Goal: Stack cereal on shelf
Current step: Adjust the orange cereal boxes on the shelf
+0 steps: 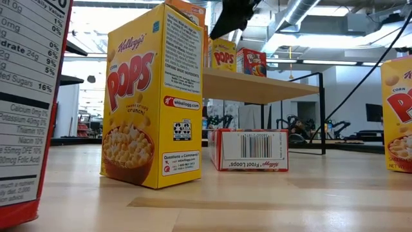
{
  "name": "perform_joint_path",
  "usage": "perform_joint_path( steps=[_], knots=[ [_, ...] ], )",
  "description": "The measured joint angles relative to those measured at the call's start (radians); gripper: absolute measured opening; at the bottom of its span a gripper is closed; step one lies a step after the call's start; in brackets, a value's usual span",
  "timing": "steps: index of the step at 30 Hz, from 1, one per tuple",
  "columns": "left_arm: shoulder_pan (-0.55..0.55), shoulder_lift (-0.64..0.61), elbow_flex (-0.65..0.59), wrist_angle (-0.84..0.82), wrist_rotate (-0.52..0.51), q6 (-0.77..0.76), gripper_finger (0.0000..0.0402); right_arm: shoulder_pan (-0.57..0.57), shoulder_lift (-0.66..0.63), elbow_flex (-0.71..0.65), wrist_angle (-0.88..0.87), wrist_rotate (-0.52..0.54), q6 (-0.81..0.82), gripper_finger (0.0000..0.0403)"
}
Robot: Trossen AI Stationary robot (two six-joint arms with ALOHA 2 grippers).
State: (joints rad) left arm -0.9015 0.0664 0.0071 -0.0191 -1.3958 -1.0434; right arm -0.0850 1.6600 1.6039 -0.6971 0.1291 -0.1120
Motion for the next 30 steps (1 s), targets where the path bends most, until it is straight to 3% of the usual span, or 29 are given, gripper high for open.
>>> perform_joint_path(
  steps=[25,30],
  knots=[
    [0.0,0.0,0.0,-0.009,-0.032,-0.008,0.0249,-0.023,-0.003,-0.012,0.119,-0.051,-0.031,0.0017],
    [0.0,0.0,0.0,-0.01,-0.039,-0.008,0.0249,-0.023,-0.003,-0.012,0.149,-0.053,-0.031,0.0032]
  ],
)
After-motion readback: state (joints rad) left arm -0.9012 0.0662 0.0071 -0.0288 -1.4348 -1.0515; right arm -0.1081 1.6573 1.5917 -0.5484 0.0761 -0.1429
